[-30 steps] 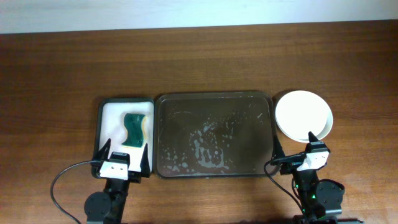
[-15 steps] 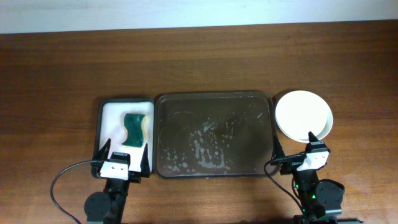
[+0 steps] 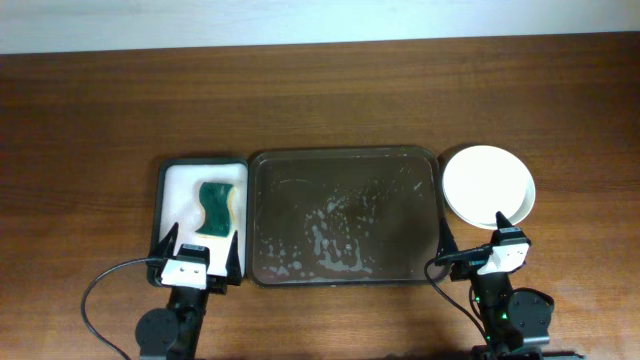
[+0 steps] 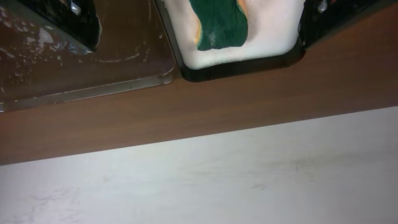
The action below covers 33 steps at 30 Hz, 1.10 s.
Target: Clean dirty plates on tray and stack at the side
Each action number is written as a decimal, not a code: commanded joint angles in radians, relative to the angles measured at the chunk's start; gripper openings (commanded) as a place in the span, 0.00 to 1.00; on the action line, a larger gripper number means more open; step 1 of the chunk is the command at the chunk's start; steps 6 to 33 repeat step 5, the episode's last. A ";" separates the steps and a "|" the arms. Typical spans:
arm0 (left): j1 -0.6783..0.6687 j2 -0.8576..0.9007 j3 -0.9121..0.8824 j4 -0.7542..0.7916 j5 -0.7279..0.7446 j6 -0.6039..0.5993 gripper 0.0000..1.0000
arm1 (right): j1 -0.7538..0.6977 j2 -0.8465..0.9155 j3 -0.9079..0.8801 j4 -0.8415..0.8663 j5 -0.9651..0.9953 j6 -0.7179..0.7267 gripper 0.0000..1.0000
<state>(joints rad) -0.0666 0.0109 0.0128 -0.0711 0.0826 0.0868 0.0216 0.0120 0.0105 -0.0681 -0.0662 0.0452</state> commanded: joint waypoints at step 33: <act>-0.005 -0.006 -0.004 -0.001 0.018 0.013 1.00 | -0.007 -0.006 -0.005 -0.005 -0.009 -0.005 0.99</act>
